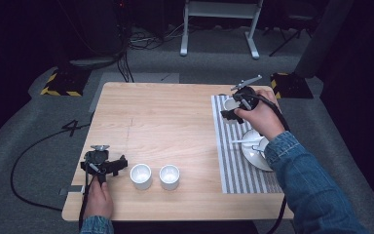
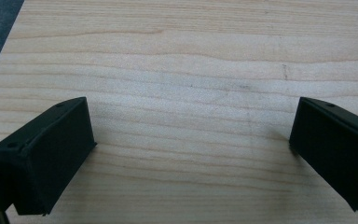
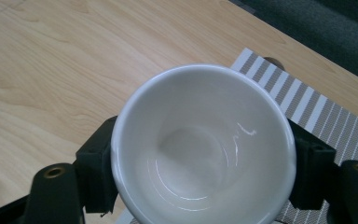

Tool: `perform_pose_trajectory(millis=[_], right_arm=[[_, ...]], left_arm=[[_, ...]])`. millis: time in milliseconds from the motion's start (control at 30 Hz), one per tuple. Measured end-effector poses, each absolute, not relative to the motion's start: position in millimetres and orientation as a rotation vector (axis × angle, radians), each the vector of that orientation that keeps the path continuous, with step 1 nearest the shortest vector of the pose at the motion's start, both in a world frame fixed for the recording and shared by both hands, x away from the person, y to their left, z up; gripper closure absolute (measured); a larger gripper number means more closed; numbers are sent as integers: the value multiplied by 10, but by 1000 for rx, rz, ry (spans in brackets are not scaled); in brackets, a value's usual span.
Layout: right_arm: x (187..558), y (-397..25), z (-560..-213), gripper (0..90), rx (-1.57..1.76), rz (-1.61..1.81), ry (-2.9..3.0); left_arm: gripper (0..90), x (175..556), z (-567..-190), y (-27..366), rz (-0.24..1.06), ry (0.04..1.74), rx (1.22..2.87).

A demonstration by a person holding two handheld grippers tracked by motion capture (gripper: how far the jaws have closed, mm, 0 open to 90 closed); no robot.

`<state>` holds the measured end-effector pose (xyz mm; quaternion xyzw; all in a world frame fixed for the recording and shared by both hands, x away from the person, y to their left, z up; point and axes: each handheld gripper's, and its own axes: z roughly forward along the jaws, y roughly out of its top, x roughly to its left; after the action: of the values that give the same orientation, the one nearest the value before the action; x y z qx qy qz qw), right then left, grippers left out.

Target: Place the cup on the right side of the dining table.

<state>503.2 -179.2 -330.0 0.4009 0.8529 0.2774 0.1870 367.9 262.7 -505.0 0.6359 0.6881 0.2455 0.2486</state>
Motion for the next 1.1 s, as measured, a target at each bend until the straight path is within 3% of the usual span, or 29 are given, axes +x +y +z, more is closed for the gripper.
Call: perform_pose_trajectory(millis=[767,1100], right_arm=[[5916,-2239,-3897,272,1477,703,2232],[6061,-2318,-4176,272,1559,676,2211]], left_arm=[[1,3674,-5050,2625,670,1877,1731],[1,3675,-5050,2625,671,1877,1730]])
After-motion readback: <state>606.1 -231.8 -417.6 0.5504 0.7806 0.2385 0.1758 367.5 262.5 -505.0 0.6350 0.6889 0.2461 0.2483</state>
